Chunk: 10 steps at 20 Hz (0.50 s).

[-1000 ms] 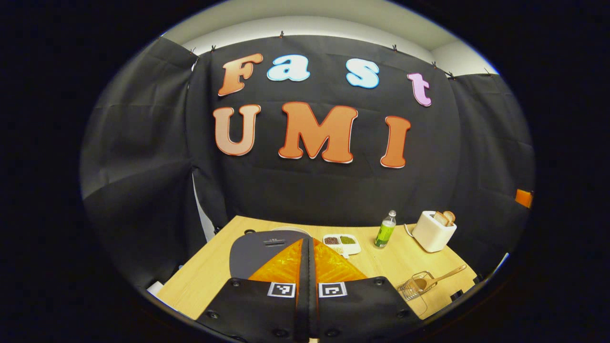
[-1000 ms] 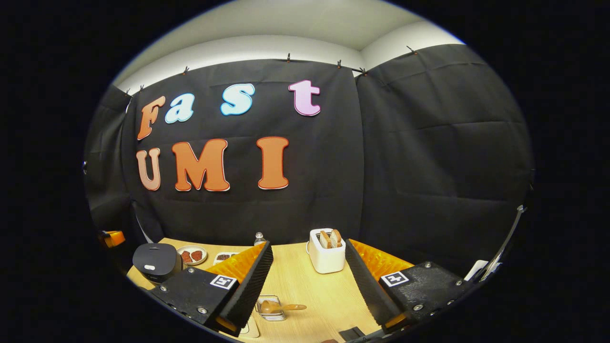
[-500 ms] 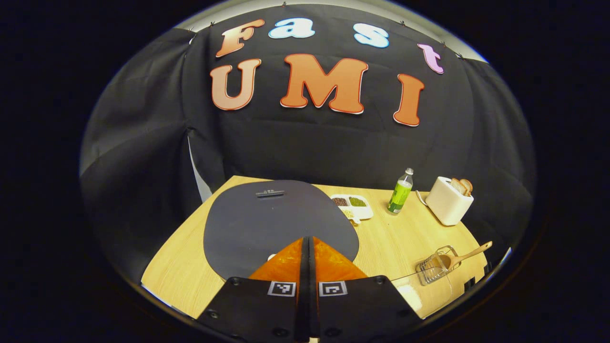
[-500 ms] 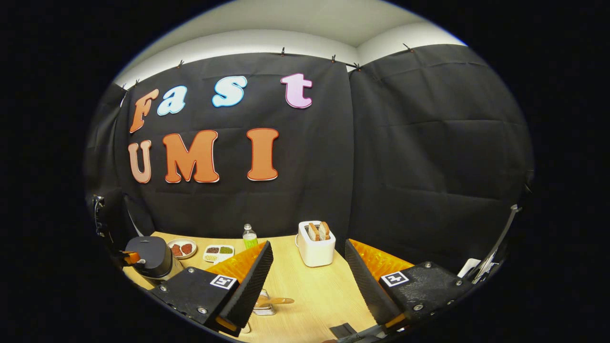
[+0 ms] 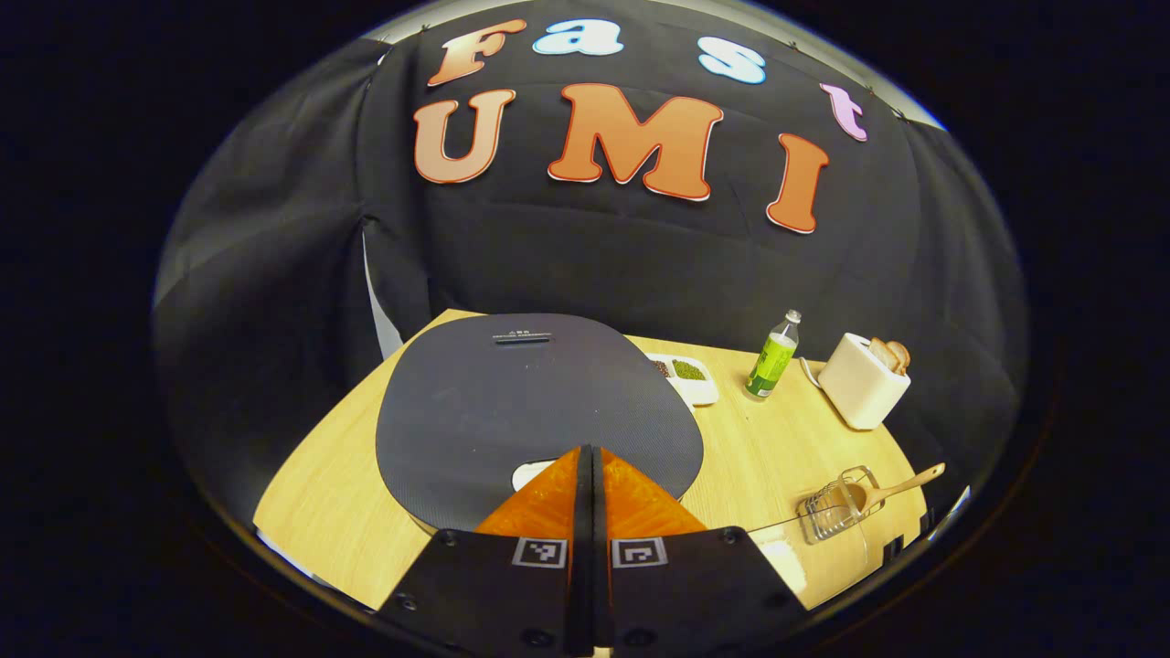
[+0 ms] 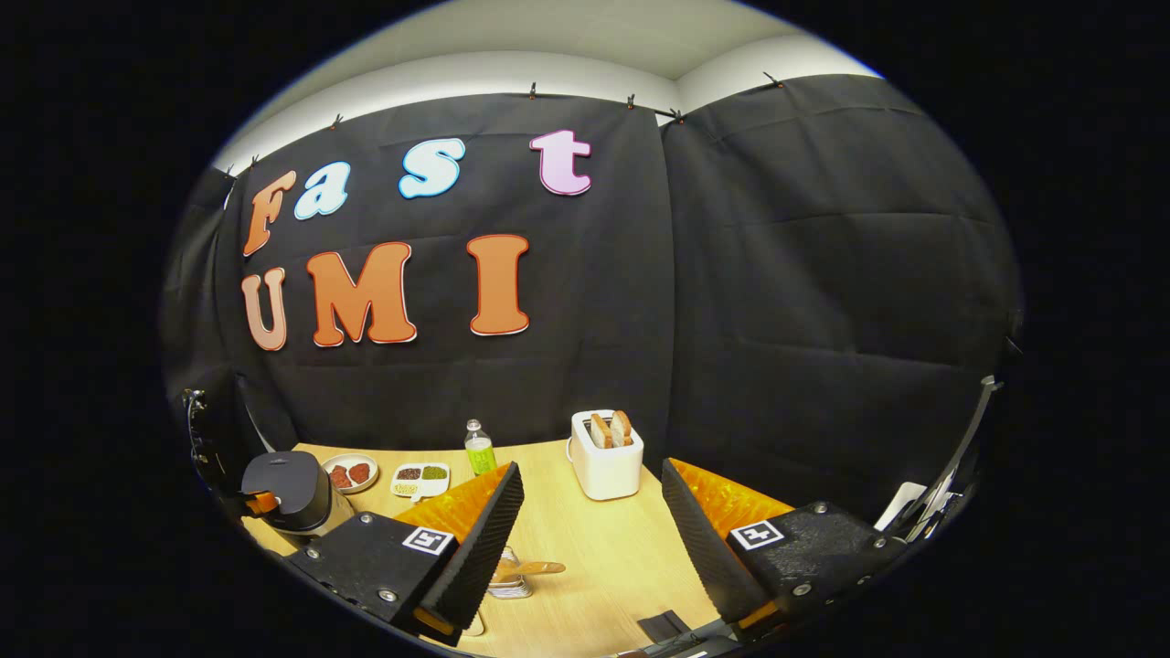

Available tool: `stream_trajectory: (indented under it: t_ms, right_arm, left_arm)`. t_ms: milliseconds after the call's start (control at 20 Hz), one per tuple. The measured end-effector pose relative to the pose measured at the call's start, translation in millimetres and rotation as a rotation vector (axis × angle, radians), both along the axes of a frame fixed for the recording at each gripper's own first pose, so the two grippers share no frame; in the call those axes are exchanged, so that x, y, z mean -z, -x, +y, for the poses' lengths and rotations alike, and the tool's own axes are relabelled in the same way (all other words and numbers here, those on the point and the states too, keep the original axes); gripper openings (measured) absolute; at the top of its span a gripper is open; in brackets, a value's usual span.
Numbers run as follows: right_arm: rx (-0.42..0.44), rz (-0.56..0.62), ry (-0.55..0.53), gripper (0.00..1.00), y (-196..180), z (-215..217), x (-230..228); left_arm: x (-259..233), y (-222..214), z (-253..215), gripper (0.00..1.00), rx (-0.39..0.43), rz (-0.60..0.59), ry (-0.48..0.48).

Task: Close the left gripper, press the button to open the rice cooker; take a wooden spoon from the chopstick holder with the right hand, scoop a spoonful of rice and pour it into the rice cooker, then put the wooden spoon back into the chopstick holder.

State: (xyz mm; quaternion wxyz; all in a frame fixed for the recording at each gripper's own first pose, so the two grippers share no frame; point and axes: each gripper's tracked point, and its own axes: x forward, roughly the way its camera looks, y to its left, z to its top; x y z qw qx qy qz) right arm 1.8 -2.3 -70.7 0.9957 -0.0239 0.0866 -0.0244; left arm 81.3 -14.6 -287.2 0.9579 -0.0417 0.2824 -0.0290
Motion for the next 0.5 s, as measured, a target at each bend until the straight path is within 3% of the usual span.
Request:
stream_trajectory:
  t_ms: [50,300,500]
  right_arm:
    - [-0.007,0.005,0.0,0.94,0.8,2.2,2.9]
    - [-0.029,-0.014,-0.02,0.94,4.9,7.1,-3.0]
    - [-0.025,-0.033,-0.038,0.94,6.8,2.2,-6.1]
  left_arm:
    - [-1.3,-3.4,0.0,0.05,0.007,0.0,0.014]
    - [-10.8,-6.9,1.0,0.04,0.022,-0.018,-0.022]
    - [-78.7,-21.1,4.0,0.01,0.0,-0.149,-0.021]
